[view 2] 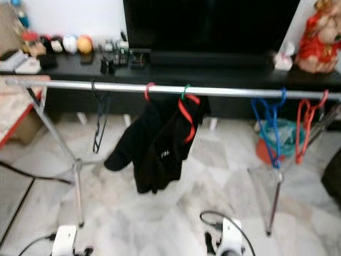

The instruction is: Hang hanger

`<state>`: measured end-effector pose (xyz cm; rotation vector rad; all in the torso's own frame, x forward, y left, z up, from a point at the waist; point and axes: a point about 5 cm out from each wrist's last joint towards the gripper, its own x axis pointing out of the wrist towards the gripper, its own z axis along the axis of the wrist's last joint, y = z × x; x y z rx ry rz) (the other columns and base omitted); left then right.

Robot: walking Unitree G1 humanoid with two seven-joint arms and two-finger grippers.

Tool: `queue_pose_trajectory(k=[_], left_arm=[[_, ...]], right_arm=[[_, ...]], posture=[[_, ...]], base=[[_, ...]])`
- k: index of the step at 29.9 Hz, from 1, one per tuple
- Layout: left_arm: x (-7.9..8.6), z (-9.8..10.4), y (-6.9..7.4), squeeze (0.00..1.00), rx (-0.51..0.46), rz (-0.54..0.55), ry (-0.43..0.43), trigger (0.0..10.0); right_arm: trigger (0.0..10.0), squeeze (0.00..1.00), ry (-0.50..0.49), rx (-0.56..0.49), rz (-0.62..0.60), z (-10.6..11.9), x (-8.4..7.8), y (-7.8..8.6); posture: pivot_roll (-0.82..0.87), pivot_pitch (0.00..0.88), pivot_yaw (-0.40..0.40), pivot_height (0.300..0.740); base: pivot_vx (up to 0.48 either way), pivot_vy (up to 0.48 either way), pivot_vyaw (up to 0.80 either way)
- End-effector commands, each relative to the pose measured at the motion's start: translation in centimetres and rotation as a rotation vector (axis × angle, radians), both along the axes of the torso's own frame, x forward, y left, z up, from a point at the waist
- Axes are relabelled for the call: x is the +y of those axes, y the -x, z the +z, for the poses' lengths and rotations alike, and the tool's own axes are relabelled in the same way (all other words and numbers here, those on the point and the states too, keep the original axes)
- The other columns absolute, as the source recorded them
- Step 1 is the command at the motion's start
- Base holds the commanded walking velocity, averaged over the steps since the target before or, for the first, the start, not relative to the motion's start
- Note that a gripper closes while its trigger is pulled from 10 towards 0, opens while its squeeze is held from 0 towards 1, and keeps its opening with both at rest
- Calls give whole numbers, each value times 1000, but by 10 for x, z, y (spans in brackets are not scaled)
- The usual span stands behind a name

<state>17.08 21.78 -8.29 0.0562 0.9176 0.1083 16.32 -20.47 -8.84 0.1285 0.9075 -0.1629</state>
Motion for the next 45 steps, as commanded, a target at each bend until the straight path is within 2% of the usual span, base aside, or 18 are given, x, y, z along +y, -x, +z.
queue_pose_trajectory(k=[1,24,42,45], left_arm=[[4,0,1,0,10,11,-4,10000],[1,-1,2,0,7,-1,5,10000],[1,0,-1,0,-2,4,4,10000],[0,0,-1,0,-1,-1,5,10000]], right_arm=[[10000,0,-1,-4,7,0,2,-2],[10000,0,0,1,0,0,1,-1],[10000,0,-4,6,9,0,3,-2],[10000,0,-2,-1,10,0,3,-2]], posture=[[-48,0,-5,740],[-46,0,-8,740],[-42,0,-8,740],[-41,0,-8,740]], base=[[0,0,0],[0,0,0],[0,0,-749],[0,0,-185]])
